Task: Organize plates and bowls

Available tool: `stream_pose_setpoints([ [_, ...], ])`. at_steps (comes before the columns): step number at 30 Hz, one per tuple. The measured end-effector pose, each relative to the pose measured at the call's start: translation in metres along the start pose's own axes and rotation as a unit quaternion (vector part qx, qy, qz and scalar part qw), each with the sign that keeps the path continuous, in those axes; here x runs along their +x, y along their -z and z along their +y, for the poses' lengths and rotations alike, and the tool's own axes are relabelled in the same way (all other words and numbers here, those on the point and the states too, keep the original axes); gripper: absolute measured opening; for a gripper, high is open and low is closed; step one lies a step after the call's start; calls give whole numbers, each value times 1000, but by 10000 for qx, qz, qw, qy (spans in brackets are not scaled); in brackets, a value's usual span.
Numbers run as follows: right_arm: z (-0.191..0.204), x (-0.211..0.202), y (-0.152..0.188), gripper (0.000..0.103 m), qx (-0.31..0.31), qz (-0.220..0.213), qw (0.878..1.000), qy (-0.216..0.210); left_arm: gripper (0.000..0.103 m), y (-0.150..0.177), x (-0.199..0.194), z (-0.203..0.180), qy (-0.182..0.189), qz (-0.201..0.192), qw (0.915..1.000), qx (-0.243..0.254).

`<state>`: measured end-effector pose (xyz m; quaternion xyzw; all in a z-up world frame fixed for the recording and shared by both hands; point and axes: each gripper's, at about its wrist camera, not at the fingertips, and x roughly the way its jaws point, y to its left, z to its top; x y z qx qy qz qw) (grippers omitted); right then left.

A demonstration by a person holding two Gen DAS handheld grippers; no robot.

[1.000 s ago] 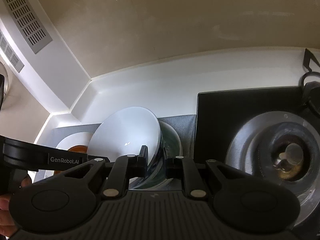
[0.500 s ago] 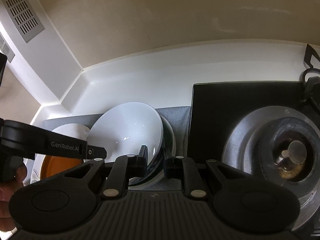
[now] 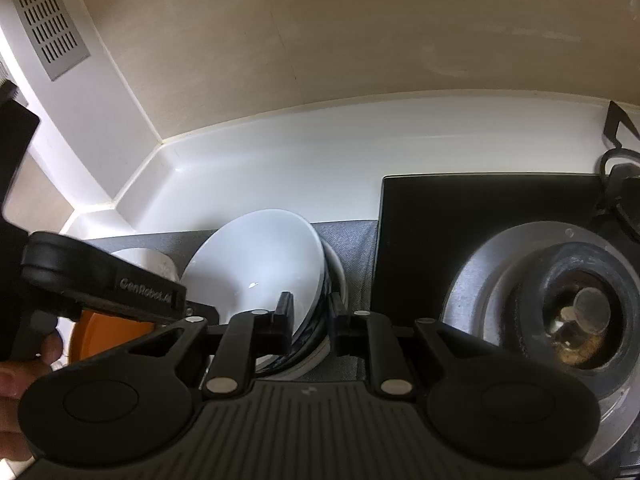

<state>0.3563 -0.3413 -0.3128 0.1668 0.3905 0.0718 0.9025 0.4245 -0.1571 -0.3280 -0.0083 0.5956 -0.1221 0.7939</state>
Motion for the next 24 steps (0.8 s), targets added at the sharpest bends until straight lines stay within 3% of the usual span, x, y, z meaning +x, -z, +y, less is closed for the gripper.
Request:
stream_pose_setpoints([
  [3, -12, -2, -1, 27, 294, -10, 9994, -192, 21, 1, 1, 2, 86, -5, 10000, -38],
  [6, -23, -4, -3, 30, 518, -24, 9986, -115, 25, 0, 5, 4, 166, 72, 9997, -163],
  [9, -33, 2, 0, 34, 798, 160, 9963, -276, 25, 1, 10, 5, 205, 127, 9994, -246],
  [14, -33, 6, 5, 39, 876, 227, 9953, -333, 25, 4, 14, -1, 59, 99, 9997, -198],
  [18, -28, 17, 8, 50, 919, 386, 9942, -401, 25, 6, 12, -7, -69, 119, 9999, -68],
  [20, -25, 21, 10, 51, 999, 412, 9930, -470, 25, 8, 12, -10, -104, 112, 9999, -6],
  [24, -19, 19, 13, 38, 821, 342, 9958, -211, 26, 15, 10, -14, -55, 186, 9998, -16],
])
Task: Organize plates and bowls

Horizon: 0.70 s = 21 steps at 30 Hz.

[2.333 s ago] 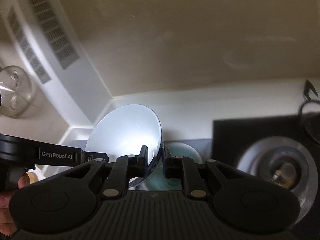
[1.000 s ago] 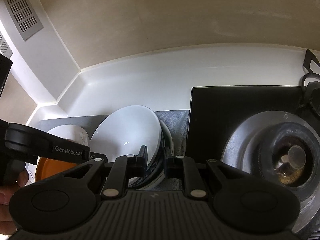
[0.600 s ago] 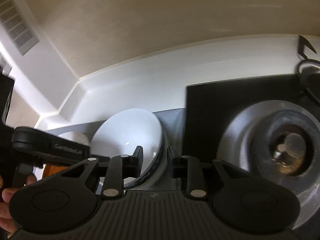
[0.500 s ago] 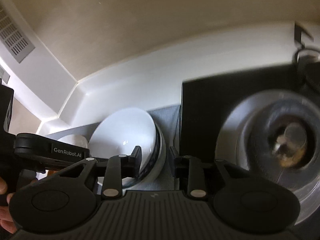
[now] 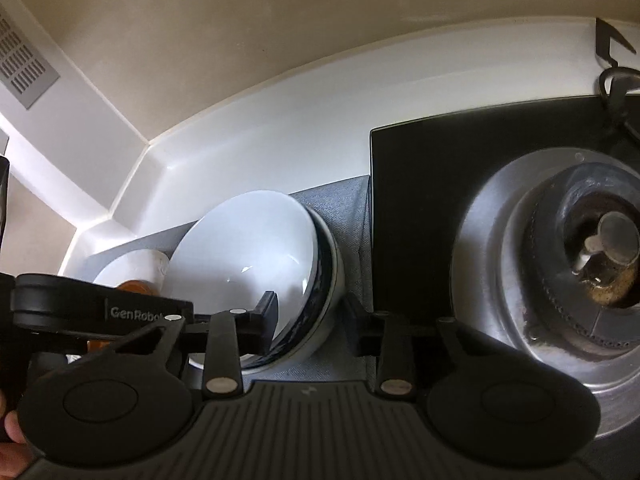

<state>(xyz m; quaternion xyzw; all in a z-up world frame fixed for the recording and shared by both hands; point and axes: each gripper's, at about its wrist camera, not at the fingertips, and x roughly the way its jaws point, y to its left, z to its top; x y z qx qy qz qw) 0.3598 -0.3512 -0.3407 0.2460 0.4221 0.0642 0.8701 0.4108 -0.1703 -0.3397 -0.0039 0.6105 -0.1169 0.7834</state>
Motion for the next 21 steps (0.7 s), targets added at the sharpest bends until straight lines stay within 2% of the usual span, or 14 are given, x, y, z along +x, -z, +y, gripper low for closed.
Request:
stream_pose_setpoints([
  [4, 1, -8, 7, 37, -22, 117, 9999, 41, 26, 15, -1, 0, 67, 53, 10000, -9],
  [7, -2, -13, 14, 37, -25, 126, 9999, 23, 26, 21, -1, -1, 63, -70, 9999, 36],
  [9, -2, -12, 14, 40, -10, 130, 9999, -6, 27, 20, 3, 3, 143, -35, 9998, -121],
  [11, -1, -12, 13, 41, -6, 153, 9999, 49, 34, 20, 7, 8, 291, -4, 9990, -332],
  [13, 2, -10, 14, 40, -58, 119, 9999, 110, 36, 21, 9, 10, 360, -24, 9985, -413],
  [16, 0, -10, 15, 39, -65, 67, 9999, 106, 36, 22, 8, 9, 342, -51, 9985, -425],
  [21, -4, -14, 14, 29, -57, 103, 9999, 109, 34, 29, 2, 5, 353, 38, 9988, -322],
])
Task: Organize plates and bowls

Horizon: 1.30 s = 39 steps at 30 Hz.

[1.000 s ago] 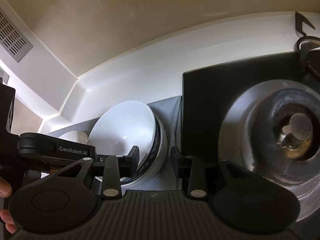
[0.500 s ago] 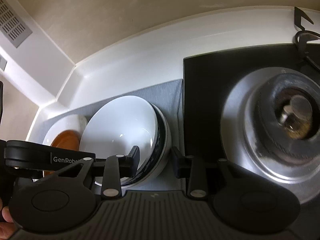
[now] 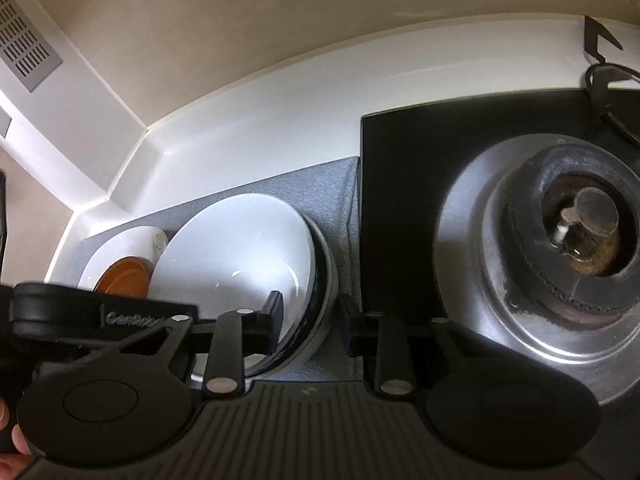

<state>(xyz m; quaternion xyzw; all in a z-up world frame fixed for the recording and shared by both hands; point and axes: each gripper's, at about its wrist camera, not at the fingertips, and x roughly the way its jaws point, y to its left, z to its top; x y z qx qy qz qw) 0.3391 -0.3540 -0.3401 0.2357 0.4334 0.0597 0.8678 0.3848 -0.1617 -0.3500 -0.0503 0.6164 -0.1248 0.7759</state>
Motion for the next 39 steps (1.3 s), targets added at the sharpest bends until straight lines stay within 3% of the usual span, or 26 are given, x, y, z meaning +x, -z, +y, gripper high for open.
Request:
stream_pose_setpoints([
  [6, 3, -20, 6, 29, 63, -62, 9999, -141, 34, 12, -24, 0, -26, -178, 9998, 51],
  [11, 14, -36, 8, 29, 71, -130, 9991, -408, 34, 19, -52, 11, -80, -261, 9993, -250],
  [22, 75, -48, 12, 29, -342, -95, 9950, -929, 34, 39, -113, 56, -406, -612, 9944, -764],
  [29, 139, -33, 26, 29, -750, 202, 9884, -1302, 34, 62, -150, 122, -681, -781, 9855, -1346],
  [39, 239, -1, 66, 29, -1429, 761, 9692, -1857, 34, 98, -189, 219, -1229, -809, 9652, -2162],
])
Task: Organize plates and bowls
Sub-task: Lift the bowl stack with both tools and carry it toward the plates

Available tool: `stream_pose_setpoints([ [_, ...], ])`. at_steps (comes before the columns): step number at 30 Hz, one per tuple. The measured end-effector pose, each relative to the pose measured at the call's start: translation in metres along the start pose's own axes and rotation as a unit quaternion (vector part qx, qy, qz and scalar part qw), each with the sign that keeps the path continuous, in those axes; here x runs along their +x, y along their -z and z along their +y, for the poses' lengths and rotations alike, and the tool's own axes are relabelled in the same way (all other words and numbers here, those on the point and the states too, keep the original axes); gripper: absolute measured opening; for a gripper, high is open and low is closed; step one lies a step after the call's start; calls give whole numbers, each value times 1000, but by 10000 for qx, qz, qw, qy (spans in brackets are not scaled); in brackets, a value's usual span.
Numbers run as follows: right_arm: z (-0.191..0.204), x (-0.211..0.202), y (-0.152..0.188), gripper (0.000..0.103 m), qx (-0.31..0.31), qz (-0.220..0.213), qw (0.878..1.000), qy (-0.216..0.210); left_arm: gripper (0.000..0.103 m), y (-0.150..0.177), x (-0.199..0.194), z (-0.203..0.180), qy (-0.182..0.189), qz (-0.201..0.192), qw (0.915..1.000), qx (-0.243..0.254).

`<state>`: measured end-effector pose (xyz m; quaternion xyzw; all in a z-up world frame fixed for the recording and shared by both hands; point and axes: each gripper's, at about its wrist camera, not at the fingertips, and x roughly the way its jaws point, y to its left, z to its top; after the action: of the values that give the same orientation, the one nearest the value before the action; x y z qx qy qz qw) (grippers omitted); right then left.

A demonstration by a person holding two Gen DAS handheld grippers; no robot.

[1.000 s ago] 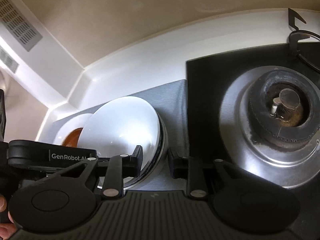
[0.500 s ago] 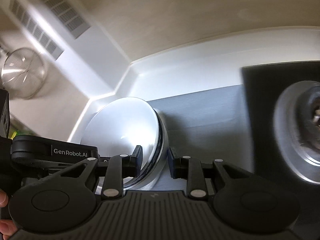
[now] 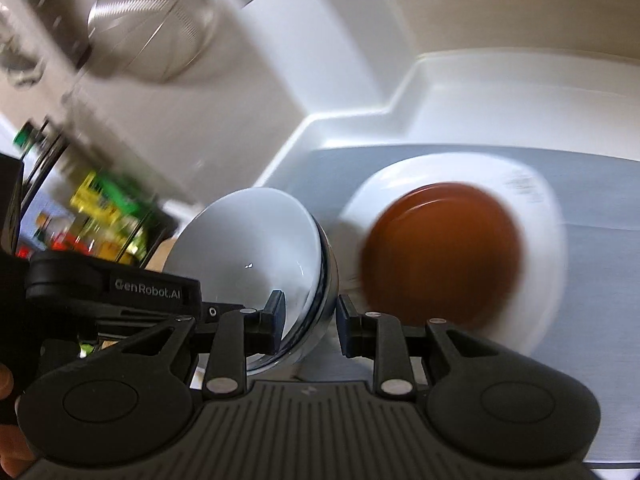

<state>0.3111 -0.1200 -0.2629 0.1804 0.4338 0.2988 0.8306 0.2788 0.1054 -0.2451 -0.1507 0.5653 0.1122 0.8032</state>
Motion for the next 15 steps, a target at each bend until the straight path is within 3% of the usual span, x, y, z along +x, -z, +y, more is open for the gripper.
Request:
stream_pose_setpoints([
  [7, 43, 40, 7, 29, -260, 356, 9988, -219, 34, -7, 5, 50, -221, 106, 9991, -337],
  [15, 47, 58, 18, 29, -287, 625, 9975, -180, 34, -5, 29, 76, -122, 374, 9978, -540],
])
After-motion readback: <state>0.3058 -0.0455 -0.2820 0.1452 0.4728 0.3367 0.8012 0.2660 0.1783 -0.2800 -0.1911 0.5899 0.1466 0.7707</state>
